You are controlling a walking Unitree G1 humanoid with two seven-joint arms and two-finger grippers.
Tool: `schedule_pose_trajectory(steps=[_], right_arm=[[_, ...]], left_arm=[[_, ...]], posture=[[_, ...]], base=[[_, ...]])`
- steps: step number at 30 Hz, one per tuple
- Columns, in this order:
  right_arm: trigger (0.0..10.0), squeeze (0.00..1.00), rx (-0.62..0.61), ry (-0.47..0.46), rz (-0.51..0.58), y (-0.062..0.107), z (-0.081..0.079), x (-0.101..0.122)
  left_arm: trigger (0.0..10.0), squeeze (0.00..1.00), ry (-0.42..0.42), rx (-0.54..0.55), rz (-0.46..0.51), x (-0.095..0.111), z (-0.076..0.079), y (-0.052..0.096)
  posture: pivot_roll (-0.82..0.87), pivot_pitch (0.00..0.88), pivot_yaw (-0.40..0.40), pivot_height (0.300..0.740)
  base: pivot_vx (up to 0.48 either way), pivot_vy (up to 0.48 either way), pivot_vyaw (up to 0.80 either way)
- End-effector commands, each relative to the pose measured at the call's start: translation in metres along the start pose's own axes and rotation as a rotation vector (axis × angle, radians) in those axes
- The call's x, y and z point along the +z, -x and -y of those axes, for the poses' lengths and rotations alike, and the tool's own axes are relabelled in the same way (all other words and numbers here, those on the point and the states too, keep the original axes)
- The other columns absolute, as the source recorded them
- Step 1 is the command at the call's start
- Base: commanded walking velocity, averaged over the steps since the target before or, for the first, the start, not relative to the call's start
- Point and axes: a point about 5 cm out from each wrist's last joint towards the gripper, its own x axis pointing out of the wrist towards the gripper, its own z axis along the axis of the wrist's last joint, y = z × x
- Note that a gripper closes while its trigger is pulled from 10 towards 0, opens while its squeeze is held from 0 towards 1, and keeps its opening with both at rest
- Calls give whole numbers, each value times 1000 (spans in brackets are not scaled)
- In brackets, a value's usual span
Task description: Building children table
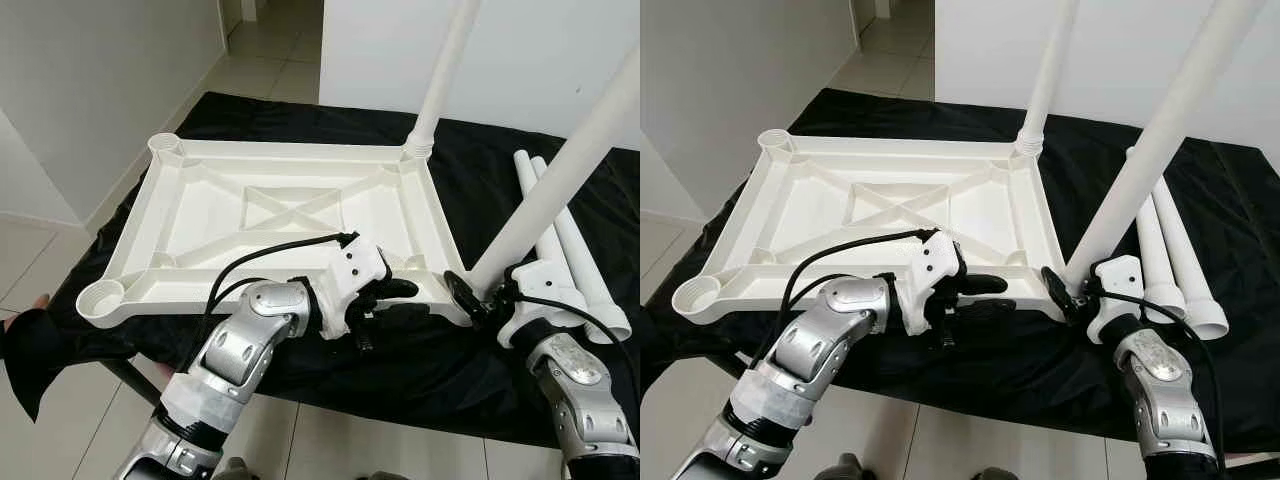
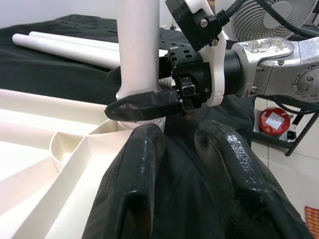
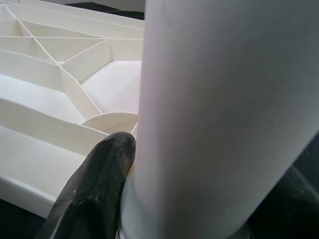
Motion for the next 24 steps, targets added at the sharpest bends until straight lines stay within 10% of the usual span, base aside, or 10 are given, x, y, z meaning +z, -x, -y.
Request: schedule_pose_trajectory(steps=[1, 8, 9, 24], right_arm=[[0, 0, 15, 0, -4, 0, -1, -2], [0, 0, 7, -5, -15, 1, 1, -5], [10000, 0, 2, -18, -23, 2, -1, -7], [10000, 0, -313, -108, -83, -16, -32, -12]], left_arm=[[10000, 0, 17, 109, -17, -4, -3, -1], [10000, 0, 14, 108, -17, -2, -4, -2], [10000, 0, 13, 108, -17, -2, -4, -1], [10000, 0, 15, 117, -16, -3, -4, -1]], posture=[[15, 10, 8, 740], [14, 2, 11, 740], [15, 0, 11, 740], [17, 0, -13, 740]], base=[[0, 0, 0], [0, 0, 0], [0, 0, 0], [0, 0, 0]])
